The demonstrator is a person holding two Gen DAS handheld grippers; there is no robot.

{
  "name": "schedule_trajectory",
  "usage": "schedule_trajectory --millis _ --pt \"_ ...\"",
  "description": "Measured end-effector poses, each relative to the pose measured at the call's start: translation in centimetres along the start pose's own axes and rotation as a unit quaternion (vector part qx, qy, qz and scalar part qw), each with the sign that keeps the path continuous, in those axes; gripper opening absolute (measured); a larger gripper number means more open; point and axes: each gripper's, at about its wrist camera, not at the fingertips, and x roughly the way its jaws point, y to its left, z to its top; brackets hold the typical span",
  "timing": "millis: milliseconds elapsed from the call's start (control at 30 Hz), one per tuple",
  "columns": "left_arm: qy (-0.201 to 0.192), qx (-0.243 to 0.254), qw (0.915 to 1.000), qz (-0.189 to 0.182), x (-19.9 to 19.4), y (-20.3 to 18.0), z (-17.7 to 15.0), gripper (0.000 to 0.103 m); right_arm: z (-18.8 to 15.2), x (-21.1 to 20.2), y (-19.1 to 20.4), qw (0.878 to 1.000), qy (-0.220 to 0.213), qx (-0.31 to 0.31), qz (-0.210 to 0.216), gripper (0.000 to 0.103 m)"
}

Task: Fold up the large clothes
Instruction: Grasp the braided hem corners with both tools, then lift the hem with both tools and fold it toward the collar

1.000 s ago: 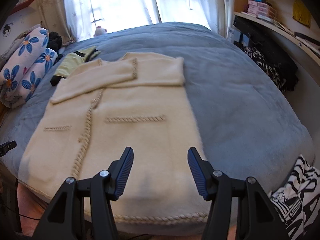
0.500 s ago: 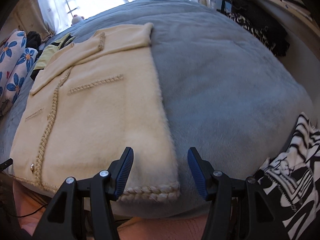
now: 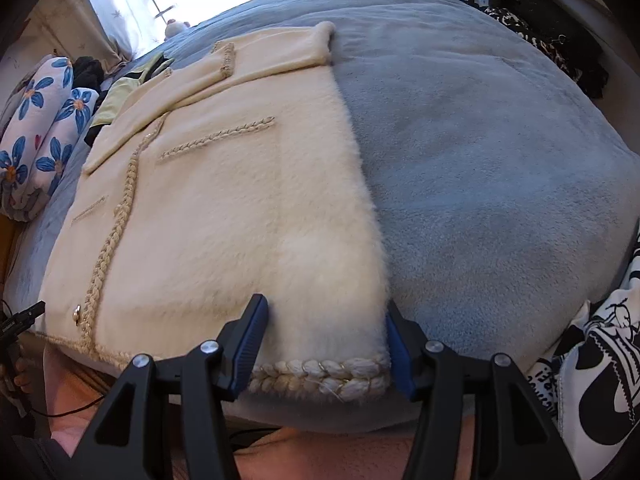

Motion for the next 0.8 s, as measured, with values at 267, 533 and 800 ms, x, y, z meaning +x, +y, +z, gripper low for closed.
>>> schedule_trajectory --millis 267,533,800 --pt "0.019 0.022 0.9996 -0.004 1.3 -0.7 -0.3 0.082 -0.2 0.8 -0.2 1.000 0.013 -0.001 0.015 0.043" --pt "0.028 0.019 0.9992 -0.023 1.2 -2.1 0.2 0.018 0.2 0.8 2.1 0.999 0.006 -0.044 -0.005 0.025" --pt "-0.041 -0.034 0.9939 -0.096 -3.4 -3.8 3.9 0.011 4.1 -3.8 4.4 0.996 -0.069 -0.051 0.036 0.020"
